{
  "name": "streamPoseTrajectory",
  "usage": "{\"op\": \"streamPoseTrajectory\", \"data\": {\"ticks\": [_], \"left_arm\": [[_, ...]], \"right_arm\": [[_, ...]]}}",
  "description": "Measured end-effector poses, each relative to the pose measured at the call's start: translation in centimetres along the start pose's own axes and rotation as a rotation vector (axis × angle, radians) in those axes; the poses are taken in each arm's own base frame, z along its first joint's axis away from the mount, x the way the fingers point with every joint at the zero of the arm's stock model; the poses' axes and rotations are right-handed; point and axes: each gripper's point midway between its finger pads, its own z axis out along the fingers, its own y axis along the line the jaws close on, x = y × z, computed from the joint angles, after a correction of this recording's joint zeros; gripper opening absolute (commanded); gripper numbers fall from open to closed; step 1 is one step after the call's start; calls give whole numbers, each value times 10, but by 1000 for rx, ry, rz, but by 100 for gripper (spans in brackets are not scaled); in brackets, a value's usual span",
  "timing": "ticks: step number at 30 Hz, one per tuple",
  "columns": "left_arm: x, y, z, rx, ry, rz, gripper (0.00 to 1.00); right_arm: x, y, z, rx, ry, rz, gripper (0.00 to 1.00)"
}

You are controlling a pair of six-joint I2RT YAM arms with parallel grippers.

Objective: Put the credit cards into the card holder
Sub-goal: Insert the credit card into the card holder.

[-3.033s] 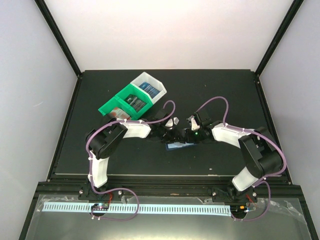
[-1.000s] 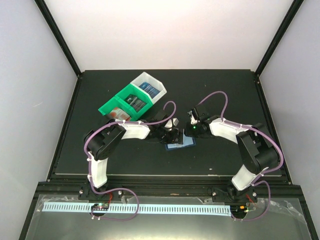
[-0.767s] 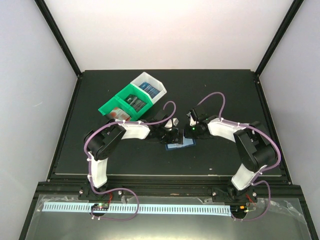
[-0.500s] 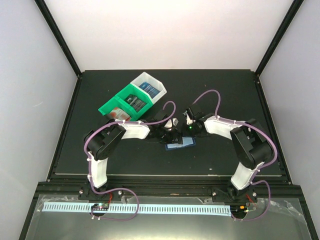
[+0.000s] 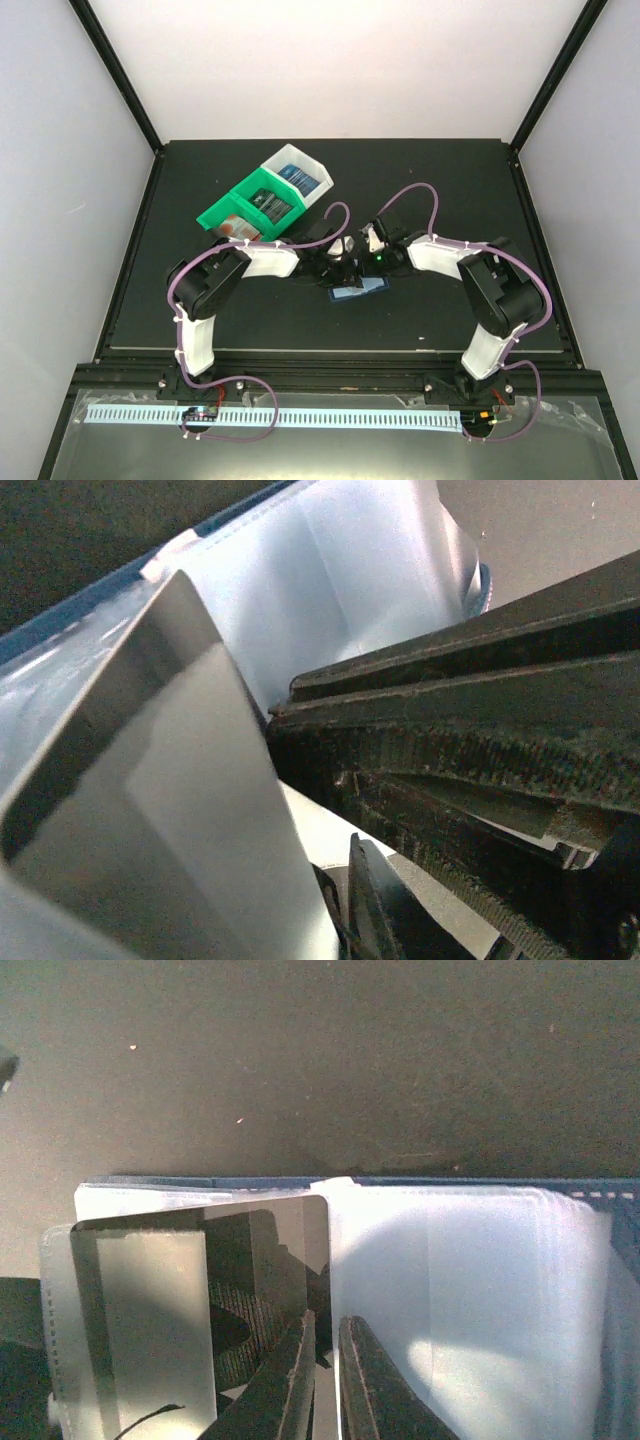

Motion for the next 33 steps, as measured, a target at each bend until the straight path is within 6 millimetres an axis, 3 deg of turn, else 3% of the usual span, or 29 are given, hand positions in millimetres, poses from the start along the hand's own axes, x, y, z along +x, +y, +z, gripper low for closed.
{"op": "streamPoseTrajectory", "data": {"ticks": [4, 9, 25, 33], "left_arm": [[0, 1, -1, 1, 2, -9, 6], [-1, 3, -4, -6, -2, -23, 2], [0, 15, -21, -23, 33, -103, 3], [6, 27, -31, -17, 93, -182, 11]], "right_arm": [[2, 2, 0, -28, -3, 20, 11], [10, -1, -7, -1, -4, 53, 11], [17, -1, -7, 62, 25, 5, 11], [17, -1, -5, 73, 27, -27, 11]]}}
